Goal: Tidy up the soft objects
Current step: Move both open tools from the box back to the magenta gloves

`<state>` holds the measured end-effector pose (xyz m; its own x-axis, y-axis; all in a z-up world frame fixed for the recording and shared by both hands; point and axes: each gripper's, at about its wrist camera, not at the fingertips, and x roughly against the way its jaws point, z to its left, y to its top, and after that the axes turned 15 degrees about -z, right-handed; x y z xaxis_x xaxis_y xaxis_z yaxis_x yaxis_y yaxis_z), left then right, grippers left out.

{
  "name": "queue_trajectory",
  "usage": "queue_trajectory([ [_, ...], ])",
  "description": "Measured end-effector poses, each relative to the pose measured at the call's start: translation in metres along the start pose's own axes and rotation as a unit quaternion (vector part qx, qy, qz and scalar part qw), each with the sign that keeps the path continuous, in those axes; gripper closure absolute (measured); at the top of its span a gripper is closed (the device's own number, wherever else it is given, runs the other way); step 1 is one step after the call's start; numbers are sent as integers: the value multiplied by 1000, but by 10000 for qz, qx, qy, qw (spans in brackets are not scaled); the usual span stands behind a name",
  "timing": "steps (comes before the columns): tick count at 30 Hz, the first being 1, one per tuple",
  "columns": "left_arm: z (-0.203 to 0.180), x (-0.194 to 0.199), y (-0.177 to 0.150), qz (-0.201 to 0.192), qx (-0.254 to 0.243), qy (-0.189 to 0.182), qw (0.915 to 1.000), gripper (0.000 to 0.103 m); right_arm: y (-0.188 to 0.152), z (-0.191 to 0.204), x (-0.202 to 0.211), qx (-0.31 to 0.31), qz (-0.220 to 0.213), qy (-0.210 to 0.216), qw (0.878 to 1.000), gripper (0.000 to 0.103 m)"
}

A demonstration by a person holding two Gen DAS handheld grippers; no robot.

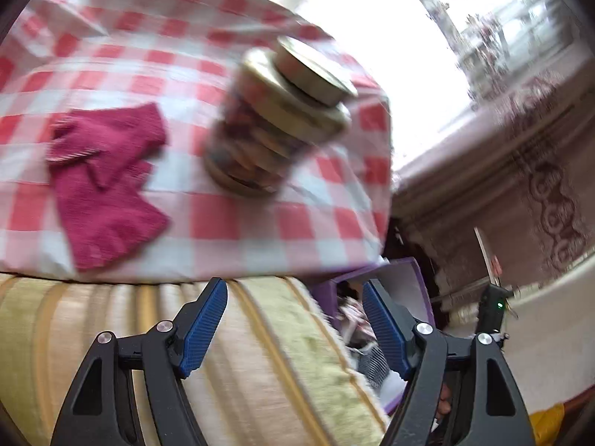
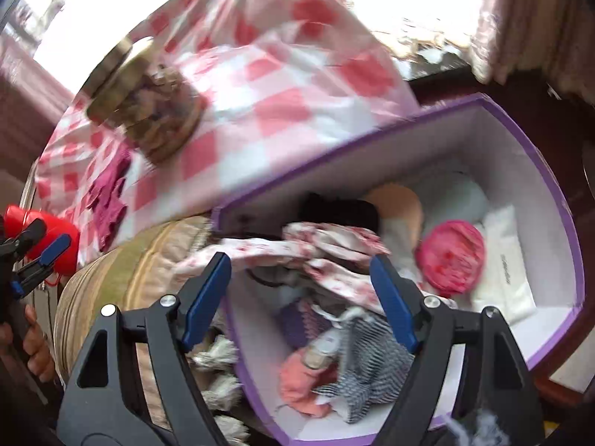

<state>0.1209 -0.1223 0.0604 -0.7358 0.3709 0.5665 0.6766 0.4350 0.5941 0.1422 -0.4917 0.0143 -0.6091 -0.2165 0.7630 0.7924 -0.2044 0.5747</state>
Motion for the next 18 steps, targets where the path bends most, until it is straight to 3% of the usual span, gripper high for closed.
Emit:
queue_trajectory([
  [7, 79, 36, 29, -541, 446, 622, 9956, 27, 16, 77, 12, 790, -23, 566, 9953, 23],
  [12, 111, 46, 48, -743, 554, 850, 9921, 27, 25, 131, 36, 1486, -170, 840, 9852, 23],
  [15, 117, 41, 62, -775, 330, 963, 9918, 27, 35, 153, 56, 1644, -351, 1027, 9804, 23],
  [18, 112, 24, 79, -670, -202, 981, 9927, 27, 50, 167, 78, 1297, -447, 1617, 9773, 16],
])
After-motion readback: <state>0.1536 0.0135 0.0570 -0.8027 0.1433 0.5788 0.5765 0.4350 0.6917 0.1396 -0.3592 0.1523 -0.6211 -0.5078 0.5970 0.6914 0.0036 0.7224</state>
